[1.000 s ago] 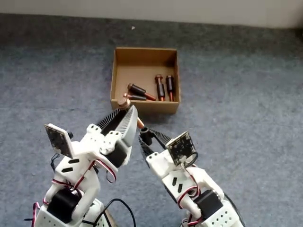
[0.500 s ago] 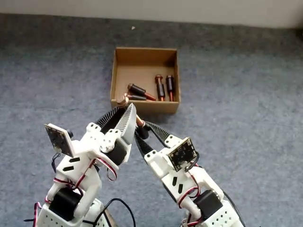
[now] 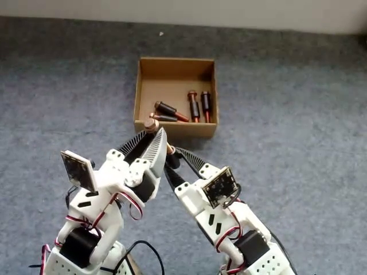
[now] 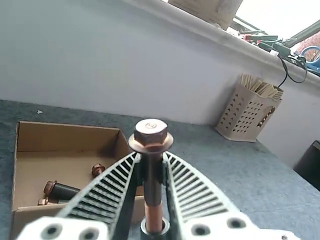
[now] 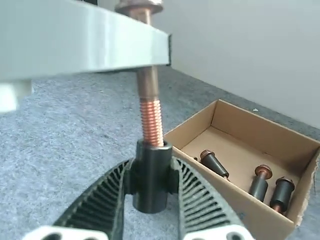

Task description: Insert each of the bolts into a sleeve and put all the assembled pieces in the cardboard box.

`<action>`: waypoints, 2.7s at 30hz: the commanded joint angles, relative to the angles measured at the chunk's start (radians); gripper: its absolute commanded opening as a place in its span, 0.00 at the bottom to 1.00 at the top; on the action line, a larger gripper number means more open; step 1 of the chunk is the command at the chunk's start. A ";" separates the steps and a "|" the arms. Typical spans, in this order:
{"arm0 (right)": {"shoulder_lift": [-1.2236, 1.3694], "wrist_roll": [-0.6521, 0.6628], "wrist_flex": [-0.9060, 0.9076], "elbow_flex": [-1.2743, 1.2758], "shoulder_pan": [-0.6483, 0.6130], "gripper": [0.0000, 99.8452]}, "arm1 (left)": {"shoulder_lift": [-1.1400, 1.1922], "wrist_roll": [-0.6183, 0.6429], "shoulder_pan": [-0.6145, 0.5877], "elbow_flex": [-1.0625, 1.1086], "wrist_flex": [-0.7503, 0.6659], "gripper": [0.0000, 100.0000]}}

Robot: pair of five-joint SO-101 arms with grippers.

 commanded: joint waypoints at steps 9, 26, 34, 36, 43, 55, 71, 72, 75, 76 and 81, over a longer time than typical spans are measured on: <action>-0.022 0.095 -0.027 0.035 0.008 0.00 | 0.002 -0.092 0.045 -0.004 0.106 0.01; -0.022 0.091 -0.028 0.038 0.015 0.00 | -0.005 -0.091 0.042 -0.012 0.262 0.19; -0.021 0.089 -0.025 0.039 0.022 0.00 | -0.007 -0.020 0.036 -0.122 0.354 0.19; -0.021 0.077 -0.022 0.039 0.044 0.00 | -0.007 0.000 0.027 -0.156 0.390 0.19; -0.021 -0.063 0.007 0.036 0.125 0.00 | -0.007 -0.003 -0.067 -0.101 0.402 0.02; -0.018 -0.103 0.177 -0.002 0.179 0.00 | -0.007 -0.153 -0.262 0.163 0.399 0.01; 0.730 -0.186 0.286 -0.639 0.196 0.00 | -0.004 -0.345 -0.369 0.288 0.548 0.01; 0.786 -0.186 0.286 -0.682 0.196 0.00 | -0.004 -0.358 -0.374 0.288 0.559 0.01; 0.944 -0.184 0.259 -0.811 0.200 0.00 | -0.002 -0.405 -0.369 0.288 0.603 0.01; 0.993 -0.184 0.232 -0.846 0.214 0.00 | -0.002 -0.417 -0.367 0.288 0.614 0.01; 1.244 -0.184 0.090 -1.007 0.274 0.01 | -0.002 -0.425 -0.371 0.288 0.618 0.01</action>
